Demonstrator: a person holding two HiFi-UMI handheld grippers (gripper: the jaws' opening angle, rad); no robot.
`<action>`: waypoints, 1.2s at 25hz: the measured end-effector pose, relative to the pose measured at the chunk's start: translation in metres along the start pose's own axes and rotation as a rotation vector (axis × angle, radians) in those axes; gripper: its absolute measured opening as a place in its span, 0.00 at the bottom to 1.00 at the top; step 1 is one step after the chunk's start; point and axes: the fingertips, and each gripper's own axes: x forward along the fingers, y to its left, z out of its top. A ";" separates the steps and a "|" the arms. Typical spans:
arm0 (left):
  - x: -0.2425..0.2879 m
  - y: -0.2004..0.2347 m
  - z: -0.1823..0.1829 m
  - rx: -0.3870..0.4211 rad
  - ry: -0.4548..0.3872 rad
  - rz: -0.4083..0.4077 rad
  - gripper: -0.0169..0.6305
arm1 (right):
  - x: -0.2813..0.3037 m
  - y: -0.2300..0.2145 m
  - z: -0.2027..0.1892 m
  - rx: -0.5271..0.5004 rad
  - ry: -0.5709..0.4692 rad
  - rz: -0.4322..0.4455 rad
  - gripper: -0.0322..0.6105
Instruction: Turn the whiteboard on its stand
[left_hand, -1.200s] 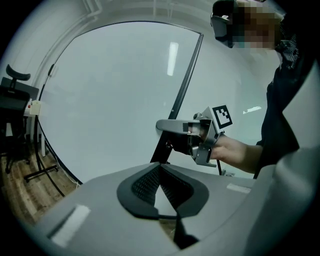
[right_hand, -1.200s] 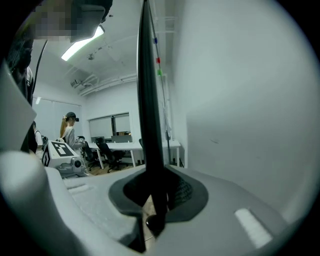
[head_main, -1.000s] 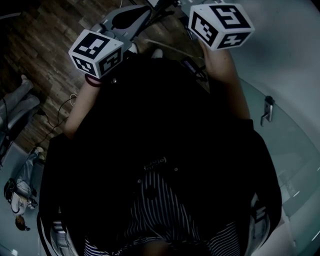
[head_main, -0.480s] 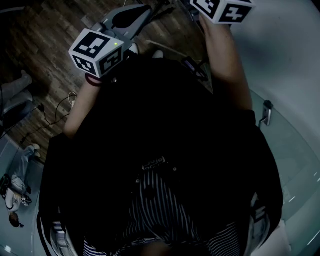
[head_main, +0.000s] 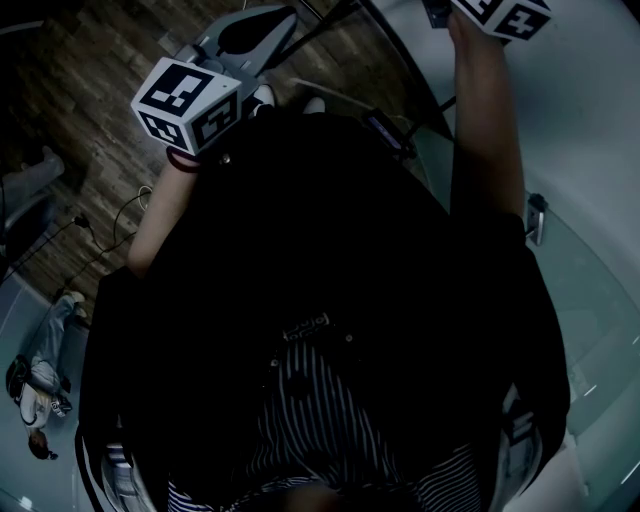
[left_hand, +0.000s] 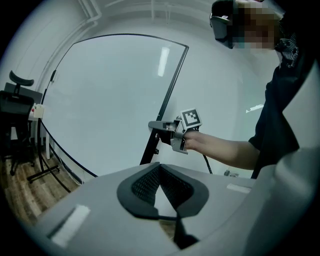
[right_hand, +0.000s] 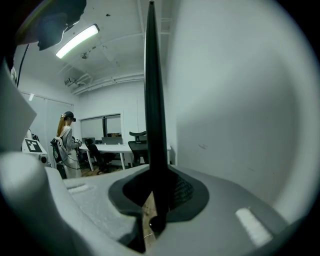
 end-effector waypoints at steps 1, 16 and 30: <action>0.002 -0.001 0.000 0.000 0.001 -0.004 0.02 | -0.001 -0.002 0.000 -0.002 0.001 0.008 0.15; 0.019 -0.021 0.012 0.053 -0.012 -0.066 0.02 | -0.064 0.016 -0.017 0.007 -0.019 -0.032 0.26; 0.043 -0.050 0.028 0.090 -0.038 -0.166 0.02 | -0.147 0.074 -0.058 0.123 -0.026 0.028 0.05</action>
